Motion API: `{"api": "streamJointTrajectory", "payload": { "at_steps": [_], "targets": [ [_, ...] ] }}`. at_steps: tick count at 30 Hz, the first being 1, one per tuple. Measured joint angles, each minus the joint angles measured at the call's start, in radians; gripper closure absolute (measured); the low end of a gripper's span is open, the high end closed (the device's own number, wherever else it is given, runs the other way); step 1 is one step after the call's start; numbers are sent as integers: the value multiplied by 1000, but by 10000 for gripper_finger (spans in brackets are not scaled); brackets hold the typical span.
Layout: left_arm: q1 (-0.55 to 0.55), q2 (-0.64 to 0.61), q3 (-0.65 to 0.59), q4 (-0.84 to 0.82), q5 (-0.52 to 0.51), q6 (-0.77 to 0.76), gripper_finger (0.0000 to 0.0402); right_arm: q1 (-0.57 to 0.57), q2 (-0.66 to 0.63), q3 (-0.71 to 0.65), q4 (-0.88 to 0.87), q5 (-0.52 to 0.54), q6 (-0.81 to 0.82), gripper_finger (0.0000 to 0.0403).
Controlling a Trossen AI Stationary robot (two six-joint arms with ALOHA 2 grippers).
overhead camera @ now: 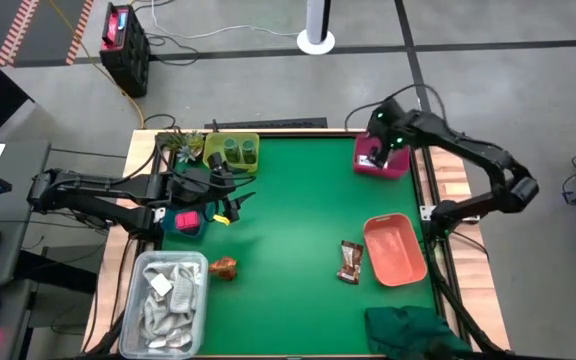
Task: Sort spices by type
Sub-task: Adjust the white seasoning bottle into the red bin
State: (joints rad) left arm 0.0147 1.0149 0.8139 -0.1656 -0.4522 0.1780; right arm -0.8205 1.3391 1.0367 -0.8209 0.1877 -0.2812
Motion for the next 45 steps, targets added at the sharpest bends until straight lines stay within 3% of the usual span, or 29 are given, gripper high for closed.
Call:
{"api": "streamJointTrajectory", "payload": {
  "at_steps": [5, 12, 38, 45],
  "targets": [
    [0, 0, 0, 4, 0, -1, 111, 65, 110, 0, -37, -10, -92, 71],
    [0, 0, 0, -8, 0, -8, 111, 37, 221, 64, -44, -14, -147, 71],
    [0, 0, 0, -56, 0, 13, 111, 26, 413, 99, -97, -59, -253, 72],
    [0, 0, 0, -64, 0, 20, 111, 31, 463, 100, -72, -56, -245, 93]
  ]
}}
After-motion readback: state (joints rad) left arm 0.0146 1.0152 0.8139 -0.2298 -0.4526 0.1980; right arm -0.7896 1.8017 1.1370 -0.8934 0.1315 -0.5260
